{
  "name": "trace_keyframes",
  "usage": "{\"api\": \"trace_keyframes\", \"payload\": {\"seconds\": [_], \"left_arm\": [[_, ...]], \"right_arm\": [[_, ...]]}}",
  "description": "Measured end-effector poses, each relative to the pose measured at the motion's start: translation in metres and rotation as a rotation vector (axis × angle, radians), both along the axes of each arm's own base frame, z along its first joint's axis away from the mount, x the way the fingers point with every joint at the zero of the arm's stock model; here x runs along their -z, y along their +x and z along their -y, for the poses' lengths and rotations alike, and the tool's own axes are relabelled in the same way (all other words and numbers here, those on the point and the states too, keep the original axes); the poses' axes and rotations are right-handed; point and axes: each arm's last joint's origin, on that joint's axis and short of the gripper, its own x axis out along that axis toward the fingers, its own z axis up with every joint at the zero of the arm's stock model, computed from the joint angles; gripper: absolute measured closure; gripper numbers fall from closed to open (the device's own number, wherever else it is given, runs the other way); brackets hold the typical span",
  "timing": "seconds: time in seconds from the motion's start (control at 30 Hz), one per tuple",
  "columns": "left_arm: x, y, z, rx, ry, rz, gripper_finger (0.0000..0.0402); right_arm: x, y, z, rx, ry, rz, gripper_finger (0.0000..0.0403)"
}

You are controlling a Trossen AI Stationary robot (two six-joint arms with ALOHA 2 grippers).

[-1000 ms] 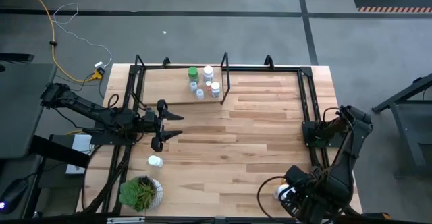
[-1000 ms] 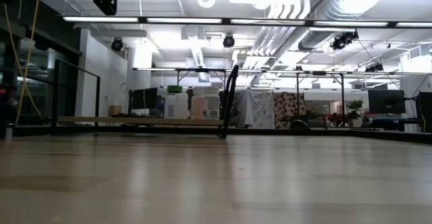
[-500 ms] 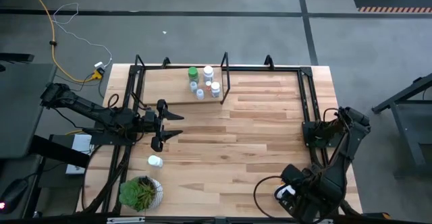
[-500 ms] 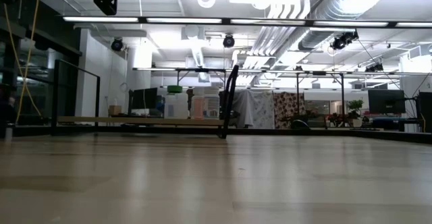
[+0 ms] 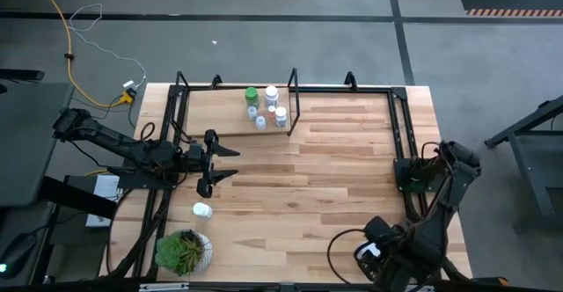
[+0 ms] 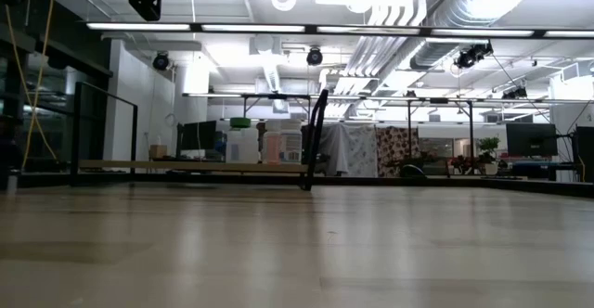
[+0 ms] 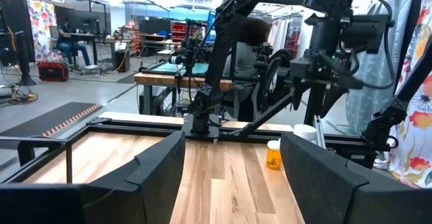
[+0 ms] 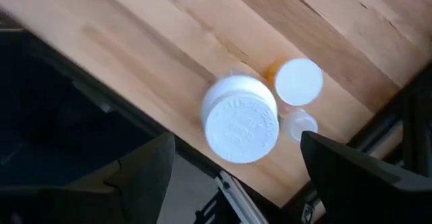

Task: Pick and place medicine bottles onto shelf by color
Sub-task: Put the big red and white pill bottle on the shelf

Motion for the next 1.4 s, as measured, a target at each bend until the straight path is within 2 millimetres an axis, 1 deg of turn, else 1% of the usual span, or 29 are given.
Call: {"api": "trace_keyframes", "payload": {"seconds": [0.1,0.2,0.43,0.57,0.93,1.3,1.4], "left_arm": [[0.0,0.0,0.0,0.0,0.0,0.0,0.0167],[0.0,0.0,0.0,0.0,0.0,0.0,0.0167],[0.0,0.0,0.0,0.0,-0.001,0.0,0.0167],[0.0,0.0,0.0,0.001,-0.006,0.001,0.0167],[0.0,0.0,0.0,0.008,-0.008,0.001,0.0167],[0.0,0.0,0.0,0.008,-0.01,0.001,0.0167],[0.0,0.0,0.0,0.009,-0.011,0.001,0.0167]], "right_arm": [[0.008,0.004,-0.002,0.042,-0.011,-0.054,0.0089],[0.016,0.01,-0.004,0.041,-0.013,-0.089,0.0089],[0.022,0.023,-0.003,0.042,0.009,-0.094,0.0089],[0.025,0.026,-0.002,0.051,0.006,-0.111,0.0089],[0.027,0.026,-0.003,0.052,0.02,-0.143,0.0089],[0.027,0.023,0.0,0.054,-0.006,-0.172,0.0089],[0.027,0.022,0.001,0.007,-0.005,-0.206,0.0089]]}}
